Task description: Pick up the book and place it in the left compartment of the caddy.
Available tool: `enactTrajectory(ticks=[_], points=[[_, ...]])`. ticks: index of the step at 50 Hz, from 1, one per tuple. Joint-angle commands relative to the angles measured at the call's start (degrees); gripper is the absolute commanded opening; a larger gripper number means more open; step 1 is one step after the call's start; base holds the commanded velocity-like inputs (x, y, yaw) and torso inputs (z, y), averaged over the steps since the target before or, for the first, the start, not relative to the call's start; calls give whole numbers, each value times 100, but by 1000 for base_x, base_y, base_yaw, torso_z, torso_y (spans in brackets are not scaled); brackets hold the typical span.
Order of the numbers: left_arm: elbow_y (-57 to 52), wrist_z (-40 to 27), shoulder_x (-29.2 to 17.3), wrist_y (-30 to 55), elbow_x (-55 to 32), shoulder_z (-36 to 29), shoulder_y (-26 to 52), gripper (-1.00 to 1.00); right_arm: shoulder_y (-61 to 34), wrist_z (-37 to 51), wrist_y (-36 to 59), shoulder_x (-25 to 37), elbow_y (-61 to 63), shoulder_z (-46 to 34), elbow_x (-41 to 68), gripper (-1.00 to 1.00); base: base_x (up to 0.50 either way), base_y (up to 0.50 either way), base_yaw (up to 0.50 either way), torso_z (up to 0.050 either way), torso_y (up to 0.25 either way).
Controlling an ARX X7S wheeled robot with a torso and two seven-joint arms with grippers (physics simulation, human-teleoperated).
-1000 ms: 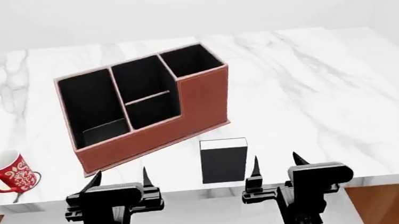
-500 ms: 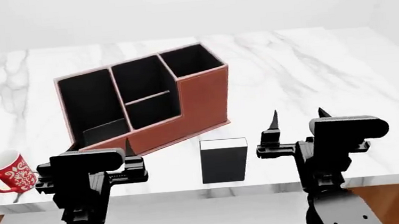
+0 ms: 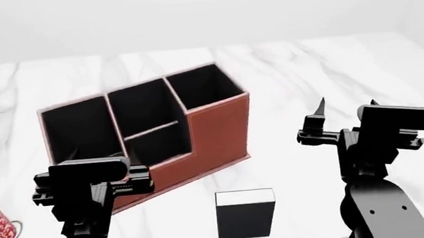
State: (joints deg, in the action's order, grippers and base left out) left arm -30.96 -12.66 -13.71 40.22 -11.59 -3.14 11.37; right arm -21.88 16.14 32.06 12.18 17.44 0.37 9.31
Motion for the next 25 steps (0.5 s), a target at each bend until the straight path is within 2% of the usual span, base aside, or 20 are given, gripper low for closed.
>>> enactTrajectory(ticks=[1,25], points=[[37,-32,-30,-28,-10,-7,6,100,-66,-36,-39,20,-155,-2,84,100,500,0,0,0,0],[-29,-101,-79,77,-63,-83,54,100,-76,30,-66,44,-106,-66,131,100,479,0,0,0,1]])
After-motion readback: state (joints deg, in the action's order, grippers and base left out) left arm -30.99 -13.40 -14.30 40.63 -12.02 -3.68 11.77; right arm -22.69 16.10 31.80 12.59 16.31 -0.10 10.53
